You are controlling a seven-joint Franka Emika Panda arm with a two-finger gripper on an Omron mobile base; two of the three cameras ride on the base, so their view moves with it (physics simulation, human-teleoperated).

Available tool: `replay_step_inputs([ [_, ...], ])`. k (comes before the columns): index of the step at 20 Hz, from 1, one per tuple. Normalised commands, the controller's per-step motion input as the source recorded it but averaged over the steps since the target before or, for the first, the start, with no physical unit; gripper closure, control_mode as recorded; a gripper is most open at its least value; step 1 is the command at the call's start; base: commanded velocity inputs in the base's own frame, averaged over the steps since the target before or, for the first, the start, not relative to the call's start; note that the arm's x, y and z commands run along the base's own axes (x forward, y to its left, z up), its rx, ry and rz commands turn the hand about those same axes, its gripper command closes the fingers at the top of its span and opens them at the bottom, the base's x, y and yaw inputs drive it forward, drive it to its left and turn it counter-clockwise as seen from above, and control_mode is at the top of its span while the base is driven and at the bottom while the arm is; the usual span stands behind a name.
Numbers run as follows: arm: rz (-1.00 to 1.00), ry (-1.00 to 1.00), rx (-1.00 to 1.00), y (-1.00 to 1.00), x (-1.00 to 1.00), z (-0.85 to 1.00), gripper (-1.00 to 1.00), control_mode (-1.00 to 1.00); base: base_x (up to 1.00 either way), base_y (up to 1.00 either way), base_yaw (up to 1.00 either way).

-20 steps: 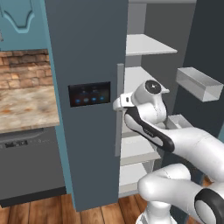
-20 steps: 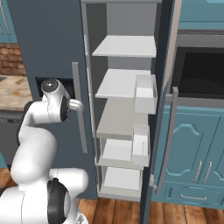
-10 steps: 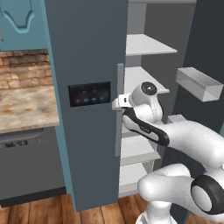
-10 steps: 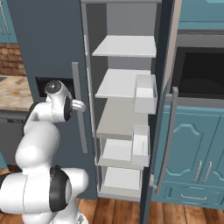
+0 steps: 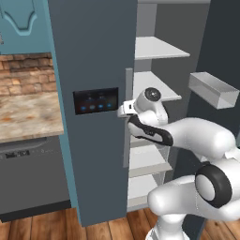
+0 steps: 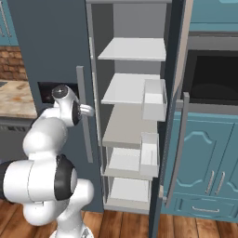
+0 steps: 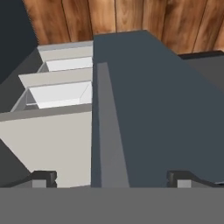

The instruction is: Place one of the steaks on the plate and the other in the bowl. Then place the bowl in the fridge.

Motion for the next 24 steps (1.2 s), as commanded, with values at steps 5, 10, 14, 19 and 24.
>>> replay_step_inputs([
  [5,-0.01,0.0,-0.07,0.07,0.35,-0.19,-1.0,-1.0,0.0,0.0,0.0],
  [10,-0.01,0.0,0.0,0.12,0.38,-0.16,-1.0,-1.0,0.0,0.0,0.0],
  [14,-0.01,0.0,0.0,0.07,0.42,-0.21,-1.0,-1.0,0.0,0.0,0.0],
  [19,-0.02,0.0,0.0,0.0,0.35,-0.21,-1.0,-1.0,0.0,0.0,0.0],
  [24,-0.02,0.0,0.0,0.0,0.29,-0.2,-1.0,-1.0,0.0,0.0,0.0],
])
